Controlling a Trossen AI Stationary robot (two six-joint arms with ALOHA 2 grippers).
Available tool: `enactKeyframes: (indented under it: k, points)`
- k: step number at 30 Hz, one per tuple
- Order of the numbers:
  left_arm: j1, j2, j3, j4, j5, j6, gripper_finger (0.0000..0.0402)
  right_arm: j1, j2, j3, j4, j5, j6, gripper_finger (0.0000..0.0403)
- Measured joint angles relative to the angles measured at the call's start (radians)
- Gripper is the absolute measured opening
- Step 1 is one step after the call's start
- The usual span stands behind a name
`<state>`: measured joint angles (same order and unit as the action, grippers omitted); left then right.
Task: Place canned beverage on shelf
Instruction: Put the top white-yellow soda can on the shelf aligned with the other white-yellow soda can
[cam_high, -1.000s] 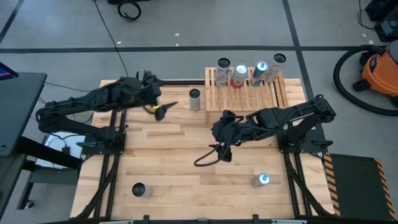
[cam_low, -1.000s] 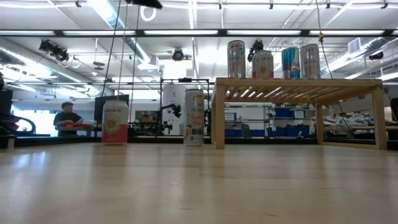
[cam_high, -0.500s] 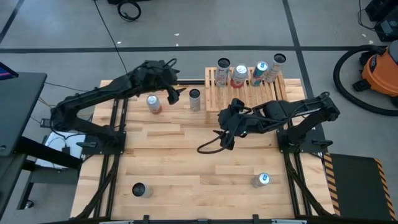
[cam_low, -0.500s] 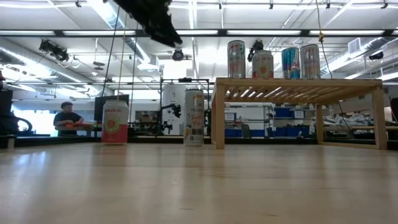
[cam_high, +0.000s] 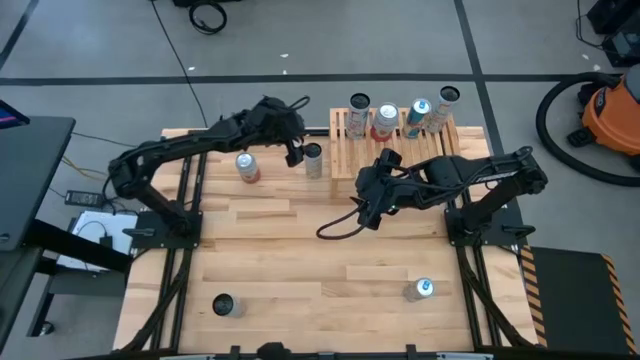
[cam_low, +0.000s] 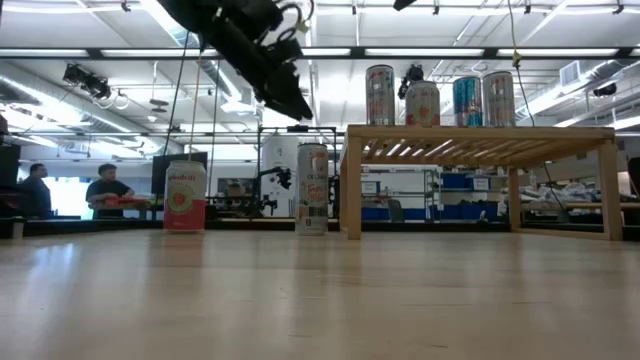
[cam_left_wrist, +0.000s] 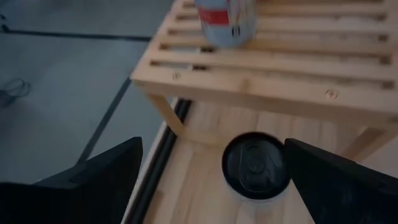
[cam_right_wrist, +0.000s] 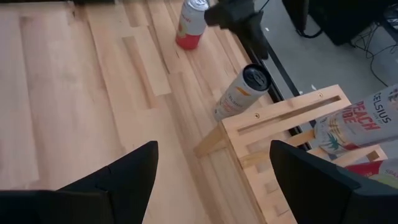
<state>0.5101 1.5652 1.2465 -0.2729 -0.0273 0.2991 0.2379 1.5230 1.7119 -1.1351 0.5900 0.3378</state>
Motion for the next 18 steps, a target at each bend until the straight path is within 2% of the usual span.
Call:
enactKeyframes:
  k: [7,12,18]
  points:
    - [-0.001,0.056,0.000,0.027,0.003,-0.007,0.0391,-0.005,0.000,0.000,-0.006,-0.007,0.000,0.0318]
    - [-0.001,0.065,0.000,0.027,0.056,-0.038,0.0391,-0.005,0.000,0.000,-0.006,-0.007,0.000,0.0318]
    - [0.004,0.065,0.000,0.028,0.061,-0.060,0.0391,-0.006,0.001,0.000,-0.005,-0.007,0.000,0.0318]
